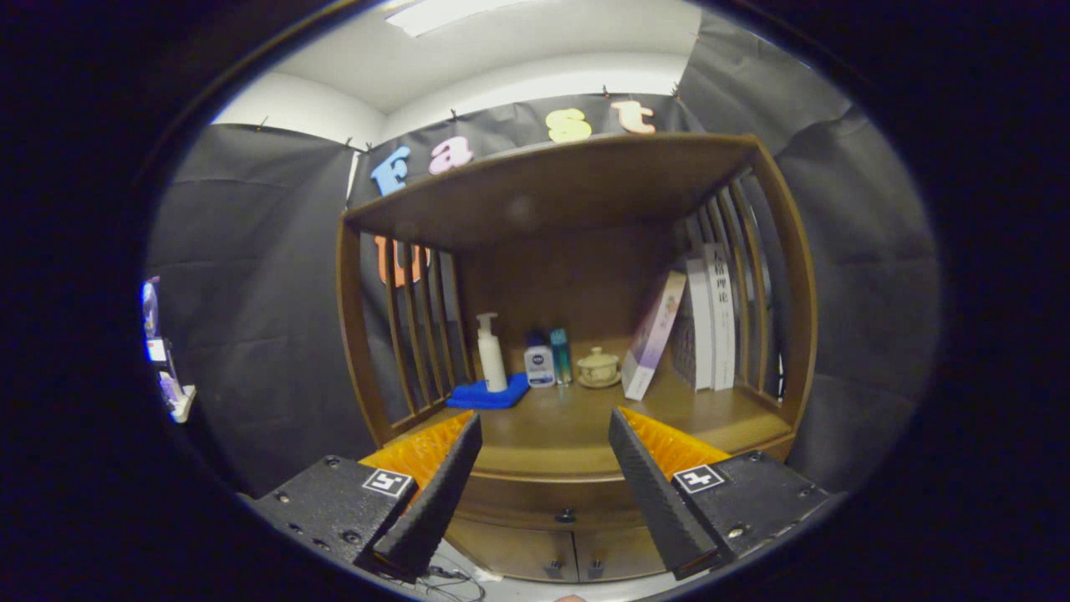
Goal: Pull open the drawer, take out the items inside it, and place them on the countertop above the cabinet.
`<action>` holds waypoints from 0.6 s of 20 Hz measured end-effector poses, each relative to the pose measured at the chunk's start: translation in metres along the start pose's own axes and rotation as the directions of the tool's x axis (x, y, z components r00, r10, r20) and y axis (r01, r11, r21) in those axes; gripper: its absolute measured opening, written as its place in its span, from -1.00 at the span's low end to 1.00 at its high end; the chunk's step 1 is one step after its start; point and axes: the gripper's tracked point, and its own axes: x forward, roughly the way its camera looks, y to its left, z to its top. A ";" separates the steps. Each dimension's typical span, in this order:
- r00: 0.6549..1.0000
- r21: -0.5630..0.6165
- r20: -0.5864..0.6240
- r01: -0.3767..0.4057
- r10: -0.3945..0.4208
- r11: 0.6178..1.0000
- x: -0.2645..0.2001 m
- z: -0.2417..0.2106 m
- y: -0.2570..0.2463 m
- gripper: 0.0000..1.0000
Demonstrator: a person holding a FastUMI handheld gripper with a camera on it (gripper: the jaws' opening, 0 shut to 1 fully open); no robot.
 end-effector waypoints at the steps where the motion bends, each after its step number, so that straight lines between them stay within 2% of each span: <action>1: 1.000 0.008 -0.013 0.005 -0.005 1.000 0.006 -0.012 -0.002 0.95; 6: 0.991 0.012 -0.114 0.071 -0.069 0.997 0.037 -0.080 -0.017 0.88; 12: 0.975 -0.009 -0.182 0.125 -0.125 0.992 0.064 -0.136 -0.030 0.71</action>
